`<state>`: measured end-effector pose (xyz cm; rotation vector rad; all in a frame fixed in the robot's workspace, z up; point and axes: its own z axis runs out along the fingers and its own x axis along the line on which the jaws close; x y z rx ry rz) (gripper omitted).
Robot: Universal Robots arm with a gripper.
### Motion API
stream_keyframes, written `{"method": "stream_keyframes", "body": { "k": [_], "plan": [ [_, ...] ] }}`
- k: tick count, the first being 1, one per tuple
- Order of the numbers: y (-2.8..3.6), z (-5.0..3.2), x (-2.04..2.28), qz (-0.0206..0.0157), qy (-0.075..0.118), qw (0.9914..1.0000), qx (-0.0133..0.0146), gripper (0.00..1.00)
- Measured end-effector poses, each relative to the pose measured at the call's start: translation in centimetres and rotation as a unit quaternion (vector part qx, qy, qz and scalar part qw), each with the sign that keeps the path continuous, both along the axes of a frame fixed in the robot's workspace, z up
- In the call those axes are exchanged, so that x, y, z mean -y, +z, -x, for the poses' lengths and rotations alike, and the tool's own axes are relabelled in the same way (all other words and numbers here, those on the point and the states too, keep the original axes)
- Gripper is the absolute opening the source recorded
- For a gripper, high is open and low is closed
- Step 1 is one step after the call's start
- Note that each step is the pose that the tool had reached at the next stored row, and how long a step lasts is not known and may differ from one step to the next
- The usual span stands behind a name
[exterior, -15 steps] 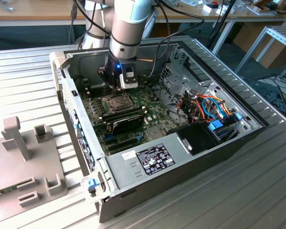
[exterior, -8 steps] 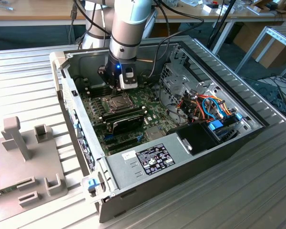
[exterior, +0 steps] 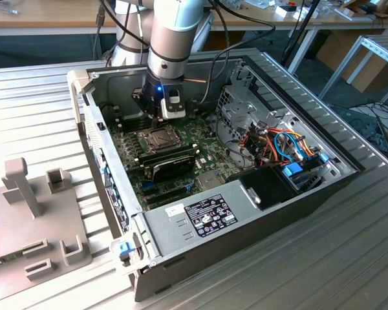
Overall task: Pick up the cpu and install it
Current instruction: 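Install the first cpu locking lever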
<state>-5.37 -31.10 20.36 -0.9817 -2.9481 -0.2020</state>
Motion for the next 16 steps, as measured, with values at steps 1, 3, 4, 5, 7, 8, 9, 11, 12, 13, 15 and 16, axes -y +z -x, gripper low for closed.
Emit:
{"method": "stream_keyframes", "body": {
  "k": [1, 3, 4, 5, 7, 8, 9, 11, 12, 13, 15, 16],
  "plan": [
    [-0.03, 0.00, -0.10, 0.0005, 0.000, 1.00000, 0.0000, 0.11],
    [-0.03, -0.01, -0.12, 0.0018, 0.002, 1.00000, 0.0000, 0.11],
    [-0.03, 0.00, -0.11, 0.0020, 0.004, 0.99999, 0.0001, 0.11],
    [-0.02, 0.00, -0.12, 0.0021, 0.006, 0.99998, 0.0000, 0.11],
    [-0.02, 0.00, -0.12, 0.0021, 0.012, 0.99993, 0.0000, 0.11],
    [-0.02, -0.01, -0.11, 0.0020, 0.014, 0.99990, 0.0000, 0.11],
    [-0.03, -0.03, -0.10, 0.0019, 0.014, 0.99990, 0.0000, 0.11],
    [-0.05, -0.10, 0.02, 0.0020, 0.009, 0.99996, 0.0000, 0.11],
    [-0.06, -0.10, 0.04, 0.0020, 0.004, 0.99999, 0.0000, 0.11],
    [-0.05, -0.10, 0.05, 0.0021, 0.002, 1.00000, -0.0001, 0.11],
    [-0.07, -0.11, 0.07, 0.0021, -0.004, 0.99999, -0.0001, 0.11],
    [-0.07, -0.11, 0.07, 0.0021, -0.005, 0.99998, -0.0001, 0.11]
  ]
}}
